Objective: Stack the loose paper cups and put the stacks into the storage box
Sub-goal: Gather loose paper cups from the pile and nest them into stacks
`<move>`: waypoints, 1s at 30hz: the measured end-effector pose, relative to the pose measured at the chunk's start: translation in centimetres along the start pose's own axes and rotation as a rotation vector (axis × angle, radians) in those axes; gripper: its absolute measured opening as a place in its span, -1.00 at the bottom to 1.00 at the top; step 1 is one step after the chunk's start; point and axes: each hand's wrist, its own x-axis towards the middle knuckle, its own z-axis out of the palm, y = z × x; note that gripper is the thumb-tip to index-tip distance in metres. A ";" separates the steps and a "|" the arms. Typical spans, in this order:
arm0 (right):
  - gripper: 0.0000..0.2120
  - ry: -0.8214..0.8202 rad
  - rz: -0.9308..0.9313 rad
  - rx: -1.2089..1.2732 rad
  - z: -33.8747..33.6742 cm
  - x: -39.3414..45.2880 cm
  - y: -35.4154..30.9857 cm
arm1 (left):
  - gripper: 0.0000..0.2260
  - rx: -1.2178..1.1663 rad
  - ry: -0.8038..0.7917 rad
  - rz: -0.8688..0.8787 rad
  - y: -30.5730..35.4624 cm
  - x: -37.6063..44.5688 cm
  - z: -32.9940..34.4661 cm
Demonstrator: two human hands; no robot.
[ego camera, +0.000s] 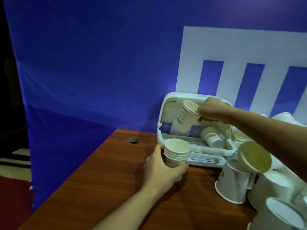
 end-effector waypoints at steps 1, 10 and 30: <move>-0.71 -0.045 0.019 0.061 -0.9 -0.3 -0.1 | -0.42 -0.008 -0.011 0.007 0.1 0.0 0.0; -0.65 -0.392 0.070 -0.042 -2.0 -2.9 -1.1 | -0.39 -0.014 -0.093 0.077 0.4 -0.2 -0.1; -0.40 -0.718 0.103 -0.166 -1.0 -2.1 -0.7 | -0.44 -0.009 -0.057 0.091 0.1 -0.2 0.0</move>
